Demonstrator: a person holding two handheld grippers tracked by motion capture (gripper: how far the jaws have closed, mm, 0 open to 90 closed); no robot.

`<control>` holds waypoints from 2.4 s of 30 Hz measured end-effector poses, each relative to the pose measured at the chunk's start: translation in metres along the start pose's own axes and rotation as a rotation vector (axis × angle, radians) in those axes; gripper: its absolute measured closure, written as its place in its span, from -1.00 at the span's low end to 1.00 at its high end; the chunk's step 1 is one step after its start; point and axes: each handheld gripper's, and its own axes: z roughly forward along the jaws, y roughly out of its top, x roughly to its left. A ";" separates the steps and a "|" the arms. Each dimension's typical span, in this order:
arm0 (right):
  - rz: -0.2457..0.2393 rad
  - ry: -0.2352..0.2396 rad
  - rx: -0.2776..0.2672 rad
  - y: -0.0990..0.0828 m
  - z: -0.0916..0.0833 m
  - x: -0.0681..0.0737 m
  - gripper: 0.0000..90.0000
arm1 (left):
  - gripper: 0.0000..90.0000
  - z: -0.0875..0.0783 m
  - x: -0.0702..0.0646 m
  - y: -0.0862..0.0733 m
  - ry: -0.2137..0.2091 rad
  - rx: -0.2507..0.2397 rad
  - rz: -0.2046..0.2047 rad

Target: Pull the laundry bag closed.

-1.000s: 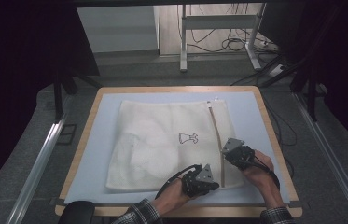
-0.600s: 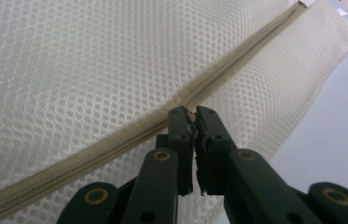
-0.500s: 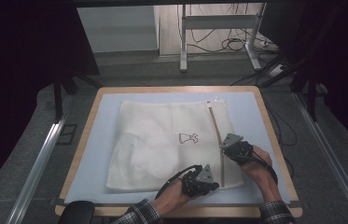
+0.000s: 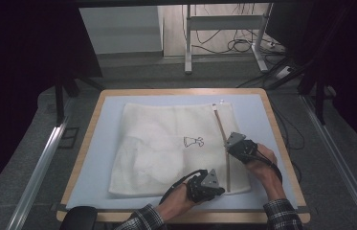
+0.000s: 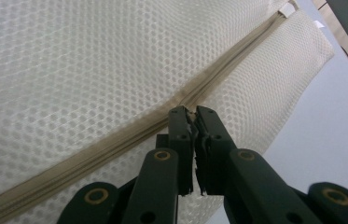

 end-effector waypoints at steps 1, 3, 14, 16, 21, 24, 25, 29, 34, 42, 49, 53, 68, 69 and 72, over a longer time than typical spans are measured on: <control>0.001 0.003 0.001 0.000 0.001 -0.001 0.88 | 1.00 0.000 0.000 0.000 0.001 0.000 0.001; 0.001 0.000 0.005 0.001 0.002 -0.002 0.88 | 1.00 0.000 0.000 0.000 0.002 0.003 0.004; 0.007 -0.016 0.016 0.005 0.012 -0.011 0.87 | 1.00 0.000 -0.002 0.000 0.012 0.002 0.014; 0.002 -0.024 0.013 0.007 0.013 -0.012 0.87 | 1.00 0.000 -0.002 0.000 0.013 0.002 0.015; -0.003 -0.031 0.015 0.010 0.018 -0.016 0.87 | 1.00 0.000 -0.002 0.000 0.011 0.000 0.012; -0.005 -0.036 0.014 0.011 0.019 -0.018 0.86 | 1.00 0.000 -0.001 0.000 0.009 0.000 0.008; -0.008 -0.030 0.015 0.012 0.021 -0.019 0.85 | 1.00 0.000 -0.001 0.000 0.008 -0.001 0.007; -0.014 -0.043 0.025 0.014 0.026 -0.021 0.87 | 1.00 0.000 -0.001 0.000 0.009 -0.001 0.010; -0.021 -0.064 0.034 0.018 0.032 -0.025 0.88 | 1.00 0.000 -0.002 0.000 0.011 0.000 0.012; -0.024 -0.074 0.046 0.022 0.042 -0.027 0.87 | 1.00 0.000 -0.002 0.000 0.011 0.000 0.012; -0.016 -0.081 0.047 0.026 0.048 -0.032 0.87 | 1.00 0.000 -0.002 0.000 0.012 0.001 0.012; -0.006 -0.083 0.047 0.029 0.052 -0.034 0.87 | 1.00 0.000 -0.002 0.000 0.013 0.003 0.013; 0.001 -0.081 0.051 0.044 0.064 -0.035 0.88 | 1.00 0.000 -0.002 0.000 0.015 0.003 0.014; 0.006 -0.076 0.065 0.044 0.063 -0.035 0.88 | 1.00 0.000 -0.002 0.000 0.015 0.004 0.014; 0.009 -0.071 0.065 0.043 0.062 -0.038 0.87 | 1.00 0.000 -0.002 0.000 0.014 0.003 0.013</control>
